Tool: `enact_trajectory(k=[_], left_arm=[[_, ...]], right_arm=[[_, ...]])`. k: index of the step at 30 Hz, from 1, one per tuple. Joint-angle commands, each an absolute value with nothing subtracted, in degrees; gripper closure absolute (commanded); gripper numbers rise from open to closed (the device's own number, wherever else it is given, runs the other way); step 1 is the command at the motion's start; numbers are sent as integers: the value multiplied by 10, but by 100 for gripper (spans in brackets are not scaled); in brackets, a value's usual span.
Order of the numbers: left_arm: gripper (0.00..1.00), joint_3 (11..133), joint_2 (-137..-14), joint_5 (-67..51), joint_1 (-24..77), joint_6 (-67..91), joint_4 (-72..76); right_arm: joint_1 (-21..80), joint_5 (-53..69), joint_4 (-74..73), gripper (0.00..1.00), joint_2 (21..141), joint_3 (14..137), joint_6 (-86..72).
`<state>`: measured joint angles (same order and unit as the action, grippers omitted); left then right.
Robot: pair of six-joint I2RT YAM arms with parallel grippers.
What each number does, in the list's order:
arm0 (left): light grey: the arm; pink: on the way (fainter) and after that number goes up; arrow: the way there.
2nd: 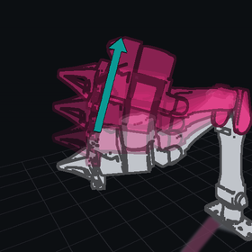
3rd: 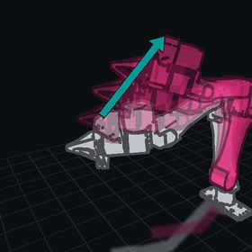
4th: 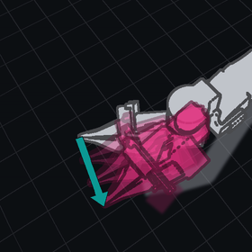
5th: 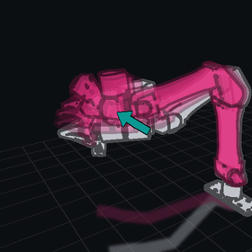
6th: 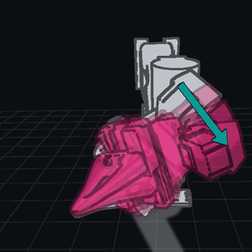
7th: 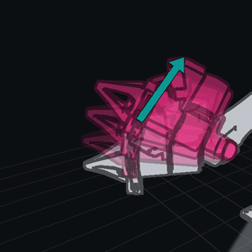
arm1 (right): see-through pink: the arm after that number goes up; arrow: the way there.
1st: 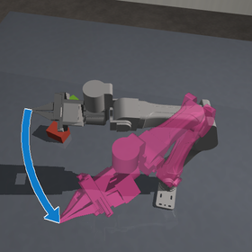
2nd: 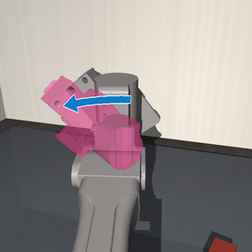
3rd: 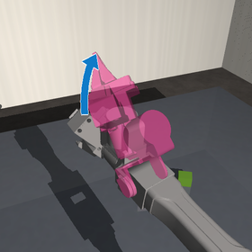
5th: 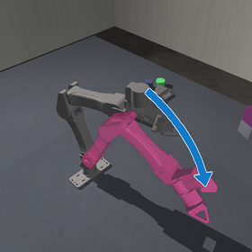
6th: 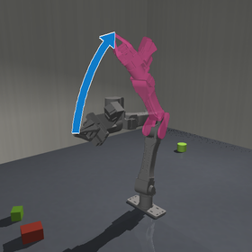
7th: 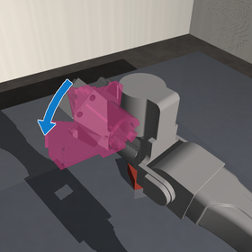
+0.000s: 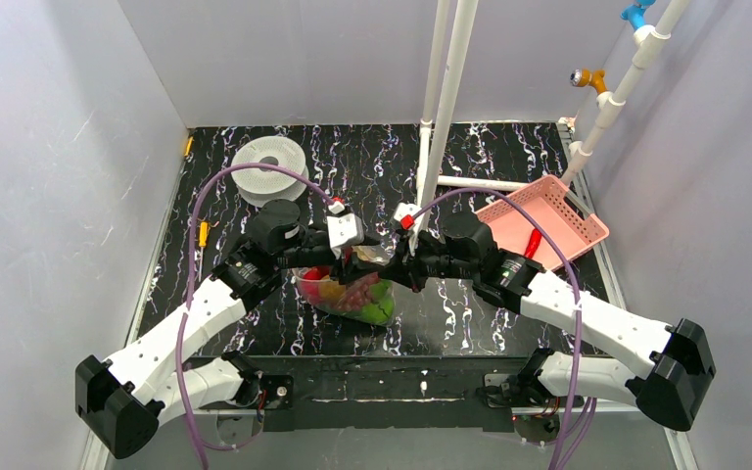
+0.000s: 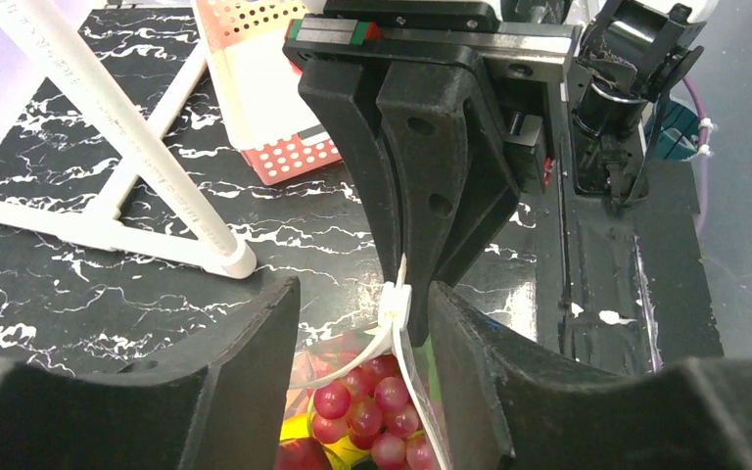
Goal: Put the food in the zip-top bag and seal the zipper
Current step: Zip the zipper food storage bag at the center of the board.
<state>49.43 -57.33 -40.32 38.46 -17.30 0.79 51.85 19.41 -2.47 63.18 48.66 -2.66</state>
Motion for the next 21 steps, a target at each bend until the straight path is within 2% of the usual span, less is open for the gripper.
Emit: enact_trajectory(k=[1,8,15,17,19,21], left_arm=[[55,503,-576,-430,385,-185,4],[75,509,-581,-451,385,-195,-29],[99,524,-587,-459,385,-201,-55],[100,525,-586,-459,385,-195,-53],[100,525,-584,-460,385,-188,-51],[100,525,-583,-463,385,-179,-45]], right_arm=[[516,206,1,99,613,518,-26],[516,207,1,99,616,519,-25],[516,207,1,99,618,522,-23],[516,207,1,92,617,521,-24],[516,212,7,78,618,520,-26],[516,221,11,74,623,521,-28]])
